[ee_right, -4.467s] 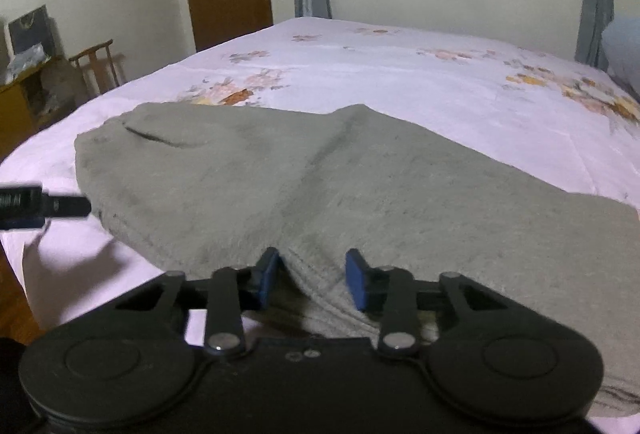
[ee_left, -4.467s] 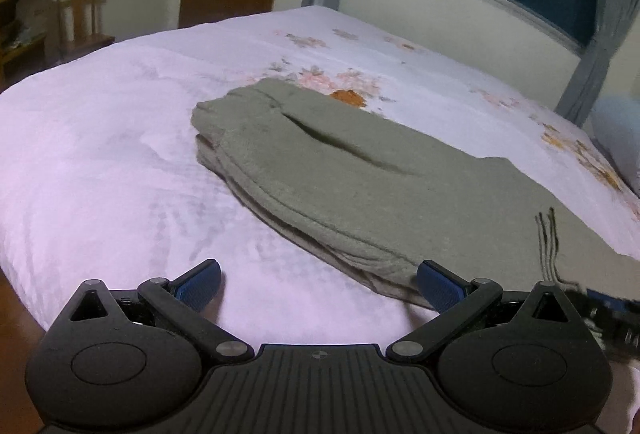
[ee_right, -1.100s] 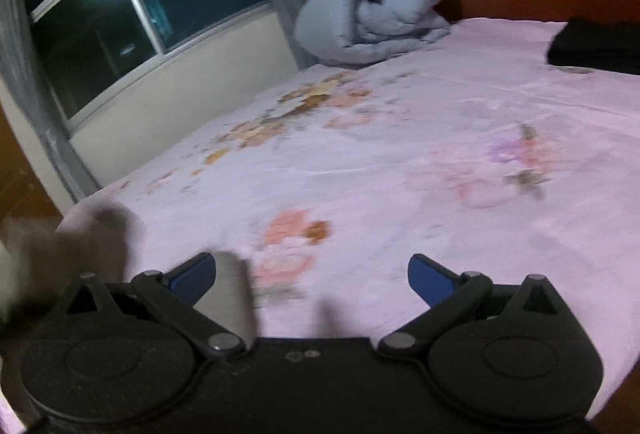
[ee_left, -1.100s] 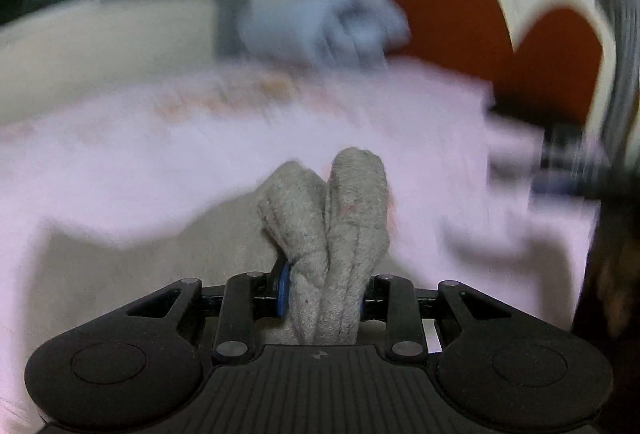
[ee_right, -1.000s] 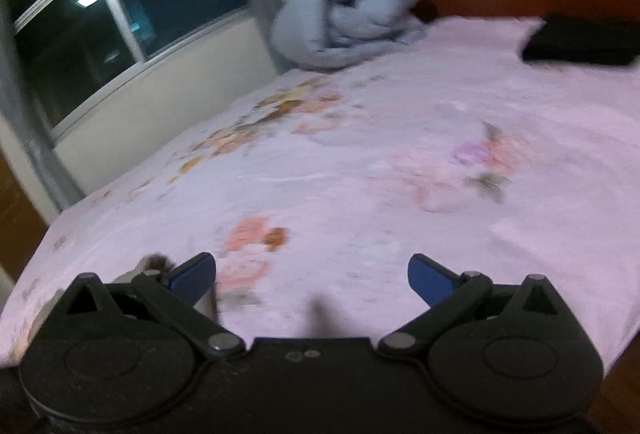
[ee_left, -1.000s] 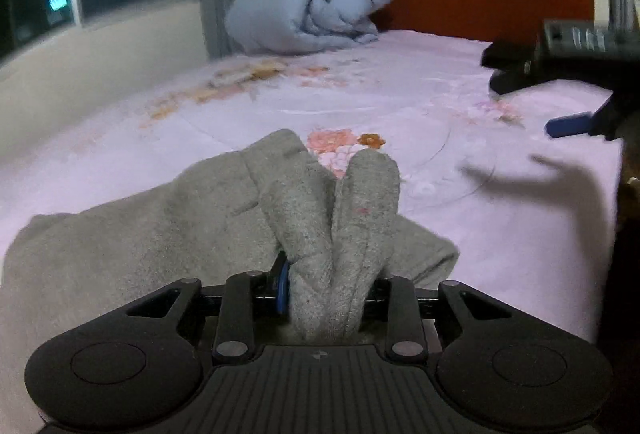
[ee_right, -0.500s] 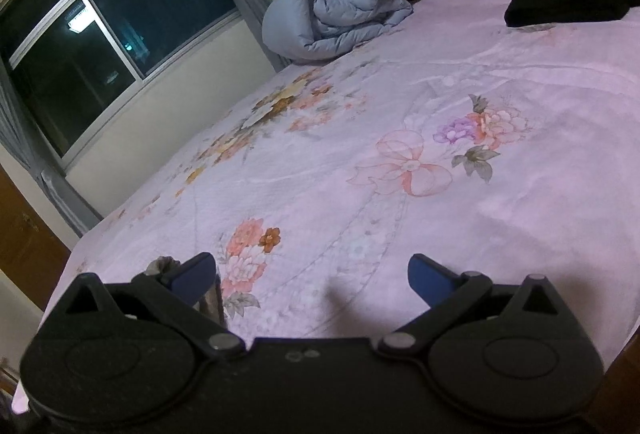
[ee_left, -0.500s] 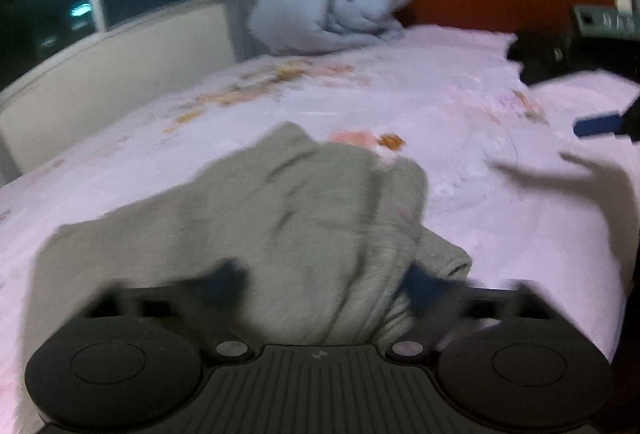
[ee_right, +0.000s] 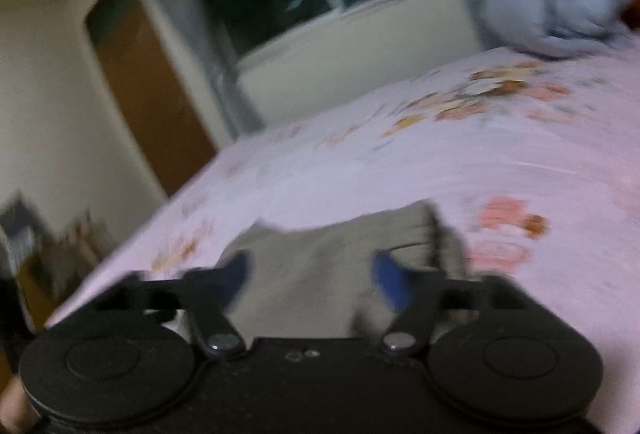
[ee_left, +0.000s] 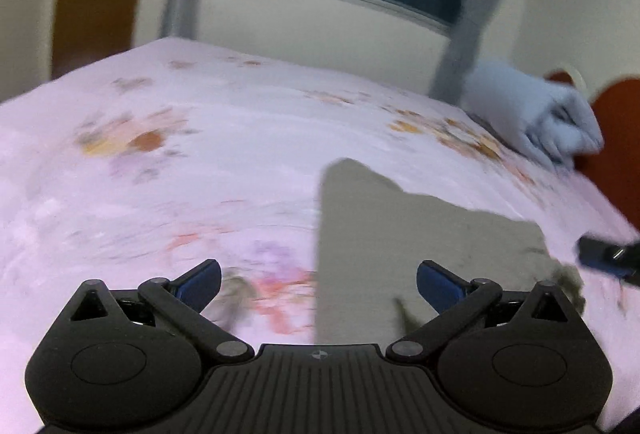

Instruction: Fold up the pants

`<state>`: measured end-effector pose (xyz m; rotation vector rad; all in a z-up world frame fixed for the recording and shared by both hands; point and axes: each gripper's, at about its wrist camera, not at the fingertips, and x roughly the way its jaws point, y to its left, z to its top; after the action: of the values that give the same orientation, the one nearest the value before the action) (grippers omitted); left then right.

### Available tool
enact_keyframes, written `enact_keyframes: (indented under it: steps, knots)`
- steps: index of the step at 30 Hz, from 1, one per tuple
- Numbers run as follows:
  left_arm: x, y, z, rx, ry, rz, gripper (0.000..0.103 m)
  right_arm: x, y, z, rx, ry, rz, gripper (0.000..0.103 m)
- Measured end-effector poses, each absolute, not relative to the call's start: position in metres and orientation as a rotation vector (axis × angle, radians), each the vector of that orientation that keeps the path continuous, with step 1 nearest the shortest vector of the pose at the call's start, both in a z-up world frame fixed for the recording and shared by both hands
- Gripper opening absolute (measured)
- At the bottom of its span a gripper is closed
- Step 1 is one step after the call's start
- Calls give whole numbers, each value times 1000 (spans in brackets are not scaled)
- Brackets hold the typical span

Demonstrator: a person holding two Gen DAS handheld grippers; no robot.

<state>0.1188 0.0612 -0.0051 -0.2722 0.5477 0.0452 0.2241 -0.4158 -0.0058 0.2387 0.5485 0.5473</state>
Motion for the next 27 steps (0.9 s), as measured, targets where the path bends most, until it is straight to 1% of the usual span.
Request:
enact_keyframes:
  steps: [4, 5, 7, 8, 10, 11, 12, 13, 14, 15, 19, 21, 23, 25, 27]
  knots:
    - [108, 83, -9, -312, 558, 53, 103, 247, -389, -20, 81, 671, 412, 35]
    - [117, 78, -13, -319, 562, 51, 103, 249, -391, -29, 56, 710, 365, 32]
    - [116, 81, -17, -335, 573, 54, 103, 248, -413, -48, 98, 761, 312, 22]
    - [115, 82, -19, -341, 578, 49, 103, 244, -424, -54, 124, 754, 298, 9]
    - [126, 74, -28, -352, 591, 36, 103, 236, -447, -55, 224, 731, 322, 7]
    - [133, 73, -28, -355, 598, 25, 103, 233, -455, -50, 292, 709, 347, 15]
    - [138, 71, -29, -362, 604, 8, 103, 227, -466, -43, 355, 668, 358, 47]
    - [141, 71, -30, -375, 605, -15, 103, 220, -478, -36, 399, 604, 337, 72]
    - [145, 70, -31, -398, 606, -43, 103, 216, -489, -32, 422, 556, 304, 93]
    - [148, 70, -32, -423, 610, -65, 103, 220, -500, -32, 459, 550, 297, 97]
    - [177, 70, -46, -538, 663, -132, 103, 256, -525, -58, 594, 667, 334, 94]
    - [189, 67, -51, -546, 688, -144, 103, 267, -528, -73, 646, 707, 362, 89]
    - [198, 63, -56, -558, 706, -175, 103, 273, -528, -88, 683, 747, 389, 89]
    - [209, 60, -64, -605, 728, -211, 103, 278, -526, -101, 740, 787, 410, 84]
    - [217, 58, -71, -630, 746, -218, 103, 283, -524, -111, 785, 812, 437, 84]
